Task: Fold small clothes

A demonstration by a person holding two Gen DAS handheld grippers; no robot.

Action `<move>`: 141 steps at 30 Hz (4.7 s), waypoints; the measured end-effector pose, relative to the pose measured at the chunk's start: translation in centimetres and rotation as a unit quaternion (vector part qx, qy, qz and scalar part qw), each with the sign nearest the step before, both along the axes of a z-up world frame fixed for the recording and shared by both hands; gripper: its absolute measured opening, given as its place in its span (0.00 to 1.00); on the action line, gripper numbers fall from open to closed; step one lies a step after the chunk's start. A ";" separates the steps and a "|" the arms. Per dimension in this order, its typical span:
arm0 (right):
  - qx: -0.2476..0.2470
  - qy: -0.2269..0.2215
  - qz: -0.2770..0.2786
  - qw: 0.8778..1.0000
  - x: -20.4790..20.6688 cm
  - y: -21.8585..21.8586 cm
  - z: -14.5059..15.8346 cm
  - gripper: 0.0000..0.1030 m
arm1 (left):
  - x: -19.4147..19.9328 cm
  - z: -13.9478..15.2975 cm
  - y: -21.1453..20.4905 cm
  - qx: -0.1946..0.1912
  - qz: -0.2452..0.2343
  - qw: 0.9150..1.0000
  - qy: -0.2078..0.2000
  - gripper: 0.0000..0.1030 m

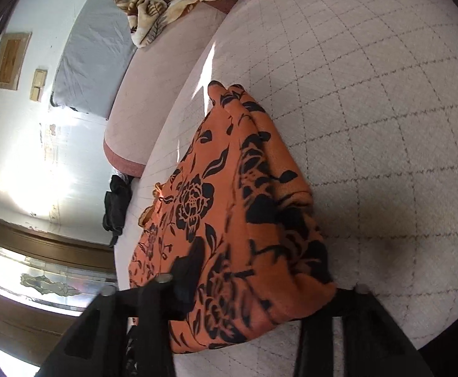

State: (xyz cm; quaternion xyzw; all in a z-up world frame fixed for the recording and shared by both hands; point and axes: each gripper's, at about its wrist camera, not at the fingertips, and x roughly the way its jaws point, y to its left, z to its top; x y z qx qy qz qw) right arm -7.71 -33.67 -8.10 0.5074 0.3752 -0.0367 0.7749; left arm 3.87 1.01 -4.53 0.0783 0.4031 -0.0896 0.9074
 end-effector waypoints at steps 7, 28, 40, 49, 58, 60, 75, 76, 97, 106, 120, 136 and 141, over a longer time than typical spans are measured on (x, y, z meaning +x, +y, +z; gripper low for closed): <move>-0.017 0.036 0.002 0.999 0.7 0.2 -0.4 0.33 | 1.8 -2.8 -0.2 0.010 -0.006 0.998 0.067 0.86; -0.326 -0.098 0.247 0.907 8.9 26.2 14.3 0.16 | -1.5 5.7 20.7 -0.167 0.172 0.970 -0.034 0.92; -0.308 -0.015 0.357 0.882 14.1 36.9 5.2 0.17 | -3.1 1.1 30.1 -0.186 0.281 0.941 0.016 0.92; -0.315 -0.013 0.387 0.866 14.5 40.4 3.0 0.29 | -1.7 0.9 29.0 -0.191 0.270 0.944 0.018 0.92; -0.273 -0.065 0.349 0.894 14.7 38.7 5.6 0.23 | -2.1 0.9 28.8 -0.184 0.268 0.946 0.014 0.92; -0.275 -0.074 0.352 0.892 14.7 39.3 5.6 0.23 | -2.0 0.9 28.6 -0.183 0.266 0.946 0.014 0.92; -0.182 -0.137 0.369 0.901 12.1 35.6 6.6 0.78 | -3.0 2.9 25.9 -0.206 0.194 0.959 -0.021 0.92; -0.178 -0.139 0.360 0.905 11.7 34.4 6.8 0.78 | -3.1 3.3 25.0 -0.215 0.171 0.961 -0.022 0.92; -0.058 -0.111 0.298 0.946 10.3 25.5 1.7 0.79 | -2.0 -2.5 22.3 -0.272 0.168 0.935 0.154 0.43; -0.015 -0.123 0.294 0.948 9.8 24.5 1.8 0.79 | -1.1 4.7 18.6 -0.168 0.120 0.978 0.039 0.58; 0.068 -0.071 0.209 0.973 9.3 15.9 0.4 0.83 | 1.9 3.8 15.7 -0.055 0.109 0.993 0.003 0.61; 0.005 -0.024 0.254 0.967 12.8 19.6 -0.9 0.31 | 5.2 -1.4 15.3 -0.002 0.115 0.993 0.026 0.73; 0.004 -0.006 0.264 0.964 13.4 19.3 -1.6 0.41 | 4.8 -1.5 15.7 -0.014 0.112 0.993 0.029 0.74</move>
